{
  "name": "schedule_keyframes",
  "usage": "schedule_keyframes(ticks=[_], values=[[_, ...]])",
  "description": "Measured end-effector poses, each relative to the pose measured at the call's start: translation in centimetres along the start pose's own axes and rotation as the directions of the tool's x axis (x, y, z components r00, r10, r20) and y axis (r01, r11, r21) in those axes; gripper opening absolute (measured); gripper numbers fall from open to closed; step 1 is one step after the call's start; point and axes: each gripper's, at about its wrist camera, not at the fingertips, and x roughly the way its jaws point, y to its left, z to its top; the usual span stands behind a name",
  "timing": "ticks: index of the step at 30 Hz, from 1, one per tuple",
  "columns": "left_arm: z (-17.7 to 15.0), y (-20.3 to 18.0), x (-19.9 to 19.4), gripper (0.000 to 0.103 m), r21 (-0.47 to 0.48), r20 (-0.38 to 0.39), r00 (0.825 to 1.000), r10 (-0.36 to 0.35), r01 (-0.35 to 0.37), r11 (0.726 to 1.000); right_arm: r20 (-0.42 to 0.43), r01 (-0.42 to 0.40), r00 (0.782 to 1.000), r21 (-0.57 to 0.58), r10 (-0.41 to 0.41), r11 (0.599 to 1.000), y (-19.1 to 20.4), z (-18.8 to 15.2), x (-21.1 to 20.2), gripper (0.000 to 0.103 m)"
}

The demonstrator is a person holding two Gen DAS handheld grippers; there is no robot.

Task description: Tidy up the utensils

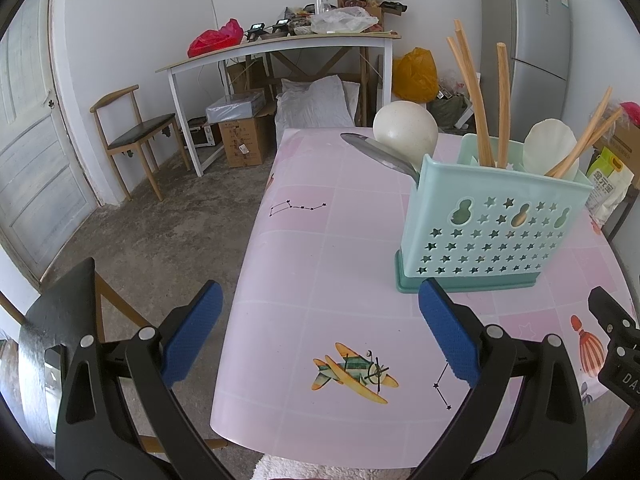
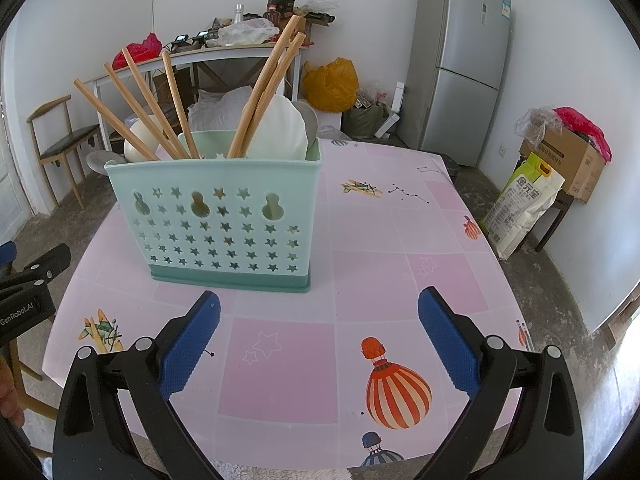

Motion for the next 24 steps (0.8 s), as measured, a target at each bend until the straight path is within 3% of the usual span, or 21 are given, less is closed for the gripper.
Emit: schedule_keyframes(ticks=[24], values=[[0.04, 0.11, -0.09, 0.095, -0.001, -0.002, 1.0, -0.003, 0.003, 1.0, -0.001, -0.006, 1.0, -0.001, 0.006, 1.0, 0.11, -0.08, 0.02, 0.096]])
